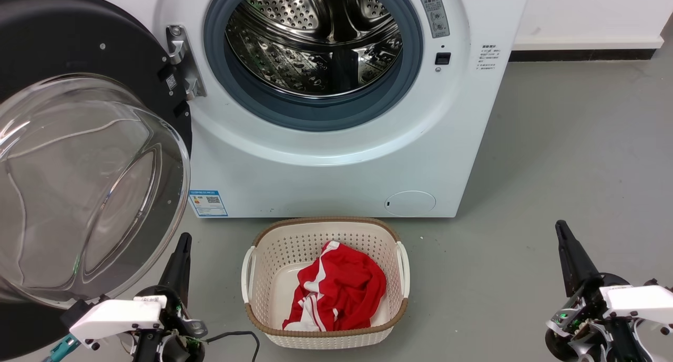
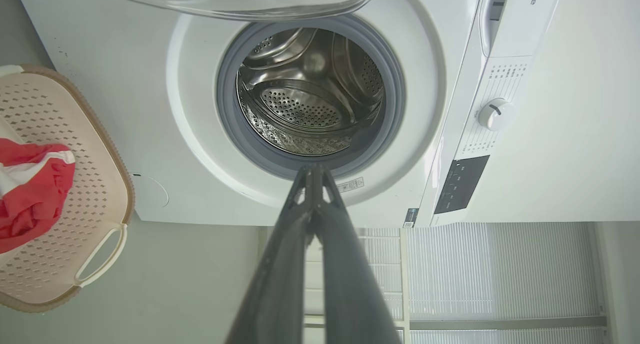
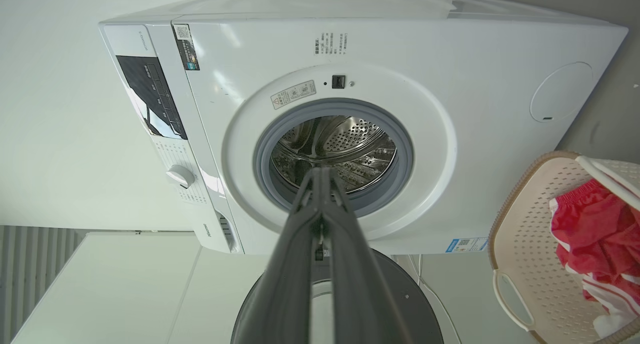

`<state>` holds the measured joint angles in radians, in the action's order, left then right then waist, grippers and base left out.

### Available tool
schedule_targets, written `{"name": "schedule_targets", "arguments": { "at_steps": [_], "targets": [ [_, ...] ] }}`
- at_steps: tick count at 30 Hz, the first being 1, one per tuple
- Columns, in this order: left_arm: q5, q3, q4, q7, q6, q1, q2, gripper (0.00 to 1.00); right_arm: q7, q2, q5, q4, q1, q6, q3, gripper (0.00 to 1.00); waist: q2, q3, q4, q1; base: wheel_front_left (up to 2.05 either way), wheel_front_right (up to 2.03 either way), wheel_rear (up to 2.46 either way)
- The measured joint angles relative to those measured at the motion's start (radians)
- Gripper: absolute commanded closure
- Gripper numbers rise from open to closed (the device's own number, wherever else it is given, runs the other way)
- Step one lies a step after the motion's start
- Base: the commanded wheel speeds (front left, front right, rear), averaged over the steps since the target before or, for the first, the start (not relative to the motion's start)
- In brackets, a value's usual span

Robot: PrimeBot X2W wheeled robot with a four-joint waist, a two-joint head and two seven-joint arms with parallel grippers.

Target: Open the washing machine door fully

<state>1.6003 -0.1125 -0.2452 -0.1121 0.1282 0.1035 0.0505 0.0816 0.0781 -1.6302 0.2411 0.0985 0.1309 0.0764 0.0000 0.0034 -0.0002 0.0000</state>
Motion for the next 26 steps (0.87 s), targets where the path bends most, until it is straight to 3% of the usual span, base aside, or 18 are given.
{"name": "schedule_targets", "arguments": {
  "at_steps": [26],
  "targets": [
    [0.013,-0.001,-0.001,-0.003,0.001,0.002,0.000,1.00,0.009,-0.007,-0.006,0.002,0.001,0.000,0.011,1.00,0.0000,0.000,0.000,0.0000,0.00,0.00,0.00]
  ]
}}
